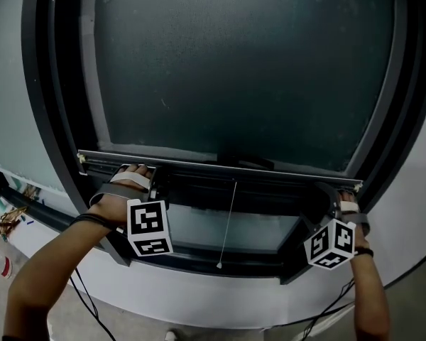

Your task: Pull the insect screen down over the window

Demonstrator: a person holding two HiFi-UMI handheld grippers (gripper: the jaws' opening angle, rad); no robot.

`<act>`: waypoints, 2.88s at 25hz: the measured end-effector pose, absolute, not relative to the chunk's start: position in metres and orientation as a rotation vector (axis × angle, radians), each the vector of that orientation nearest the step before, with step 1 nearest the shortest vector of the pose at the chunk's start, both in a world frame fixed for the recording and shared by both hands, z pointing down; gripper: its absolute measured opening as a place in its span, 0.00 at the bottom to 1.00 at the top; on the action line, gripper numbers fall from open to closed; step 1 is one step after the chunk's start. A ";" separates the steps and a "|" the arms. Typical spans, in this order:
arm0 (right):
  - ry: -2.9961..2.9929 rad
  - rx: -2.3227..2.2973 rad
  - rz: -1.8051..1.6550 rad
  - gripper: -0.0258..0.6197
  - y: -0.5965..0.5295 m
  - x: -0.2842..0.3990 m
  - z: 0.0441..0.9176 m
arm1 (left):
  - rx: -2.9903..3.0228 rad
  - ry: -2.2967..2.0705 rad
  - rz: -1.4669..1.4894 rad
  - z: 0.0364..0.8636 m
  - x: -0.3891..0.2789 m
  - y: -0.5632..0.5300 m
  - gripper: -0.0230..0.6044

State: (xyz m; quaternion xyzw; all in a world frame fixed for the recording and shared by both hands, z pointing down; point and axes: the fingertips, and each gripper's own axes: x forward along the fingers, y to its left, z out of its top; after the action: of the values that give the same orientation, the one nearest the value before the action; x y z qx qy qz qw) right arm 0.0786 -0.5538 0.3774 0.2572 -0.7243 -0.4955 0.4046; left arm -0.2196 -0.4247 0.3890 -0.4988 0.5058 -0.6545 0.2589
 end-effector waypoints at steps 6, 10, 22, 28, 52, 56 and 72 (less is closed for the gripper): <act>-1.736 0.587 -1.310 0.47 -0.562 0.073 0.384 | -1.340 1.380 -1.767 0.391 -0.219 -0.426 0.37; -1.747 0.605 -1.278 0.42 -0.564 0.070 0.386 | -1.339 1.387 -1.771 0.394 -0.220 -0.428 0.37; -1.853 0.712 -1.186 0.21 -0.557 0.070 0.383 | -1.328 1.401 -1.781 0.407 -0.219 -0.424 0.37; -1.861 0.714 -1.169 0.16 -0.556 0.067 0.389 | -1.323 1.407 -1.789 0.415 -0.222 -0.423 0.37; -1.799 0.560 -1.109 0.41 -0.553 0.063 0.421 | -1.358 1.425 -1.803 0.425 -0.226 -0.428 0.34; -1.796 0.572 -1.110 0.40 -0.552 0.062 0.423 | -1.334 1.416 -1.808 0.429 -0.228 -0.427 0.34; -1.769 0.701 -1.131 0.41 -0.559 0.053 0.423 | -1.298 1.403 -1.791 0.428 -0.235 -0.432 0.34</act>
State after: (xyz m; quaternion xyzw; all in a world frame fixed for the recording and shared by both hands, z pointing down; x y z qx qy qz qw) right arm 0.0526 -0.5589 0.4228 0.2833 -0.7146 -0.4568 0.4477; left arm -0.2354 -0.4318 0.4281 -0.4787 0.5176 -0.6605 0.2581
